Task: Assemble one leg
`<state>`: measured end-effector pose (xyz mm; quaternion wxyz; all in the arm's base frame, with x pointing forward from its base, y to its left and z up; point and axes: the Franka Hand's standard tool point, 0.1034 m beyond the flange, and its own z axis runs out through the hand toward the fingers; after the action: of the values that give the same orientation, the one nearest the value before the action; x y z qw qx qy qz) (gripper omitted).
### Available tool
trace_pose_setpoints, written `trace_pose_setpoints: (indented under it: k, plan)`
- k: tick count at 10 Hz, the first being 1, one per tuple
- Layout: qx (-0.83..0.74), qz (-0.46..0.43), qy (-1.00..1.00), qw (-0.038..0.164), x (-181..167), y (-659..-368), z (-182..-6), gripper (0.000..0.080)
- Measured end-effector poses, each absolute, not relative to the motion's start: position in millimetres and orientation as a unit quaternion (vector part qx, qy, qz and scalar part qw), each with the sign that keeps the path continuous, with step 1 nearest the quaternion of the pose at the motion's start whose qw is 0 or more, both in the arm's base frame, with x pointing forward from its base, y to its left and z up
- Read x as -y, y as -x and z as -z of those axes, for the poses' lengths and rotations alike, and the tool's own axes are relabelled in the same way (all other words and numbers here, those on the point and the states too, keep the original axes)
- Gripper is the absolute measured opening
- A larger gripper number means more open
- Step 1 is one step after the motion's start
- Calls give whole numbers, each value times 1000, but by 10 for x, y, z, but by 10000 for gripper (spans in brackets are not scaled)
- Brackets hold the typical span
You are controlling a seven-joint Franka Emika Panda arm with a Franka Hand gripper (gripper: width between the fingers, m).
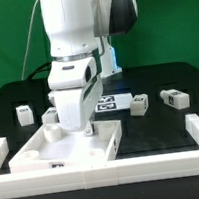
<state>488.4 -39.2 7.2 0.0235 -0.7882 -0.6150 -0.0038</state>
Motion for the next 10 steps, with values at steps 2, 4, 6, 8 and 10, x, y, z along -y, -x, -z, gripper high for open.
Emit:
trace_pose_setpoints:
  k: [2,4,6,8,10]
  plan:
    - [627,4,779,23,393,-4886,-73,62]
    - [656,3,755,20,321,-4902,-79,62]
    - [684,2,730,17,93,-4933,-73,62]
    - [689,2,725,17,17,-4938,-72,62]
    - [688,3,726,17,29,-4939,-72,62]
